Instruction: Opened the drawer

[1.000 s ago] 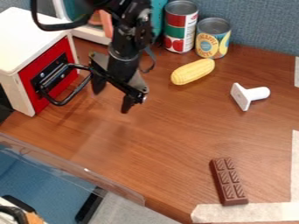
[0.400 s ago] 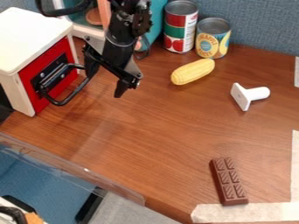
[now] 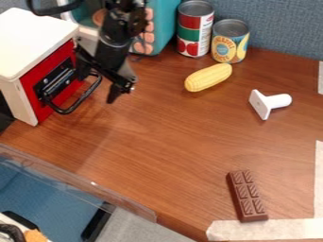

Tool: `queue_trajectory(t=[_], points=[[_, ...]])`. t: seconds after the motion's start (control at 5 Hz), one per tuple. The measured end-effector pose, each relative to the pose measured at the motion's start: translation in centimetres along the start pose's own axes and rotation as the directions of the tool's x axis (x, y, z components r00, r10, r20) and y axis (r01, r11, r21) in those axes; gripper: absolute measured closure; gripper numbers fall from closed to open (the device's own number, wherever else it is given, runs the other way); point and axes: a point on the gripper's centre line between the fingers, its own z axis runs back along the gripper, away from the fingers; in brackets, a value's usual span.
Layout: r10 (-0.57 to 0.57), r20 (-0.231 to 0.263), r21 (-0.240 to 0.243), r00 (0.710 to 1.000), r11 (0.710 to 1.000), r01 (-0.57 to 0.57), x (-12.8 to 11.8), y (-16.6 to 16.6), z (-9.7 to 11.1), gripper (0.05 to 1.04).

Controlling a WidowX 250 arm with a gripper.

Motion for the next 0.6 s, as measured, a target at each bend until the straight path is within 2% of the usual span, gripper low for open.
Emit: queue_trajectory(t=[0.6], points=[[0.013, -0.064, 0.026, 0.998, 1.000, -0.011, -0.9, 0.6, -2.2, 0.083]])
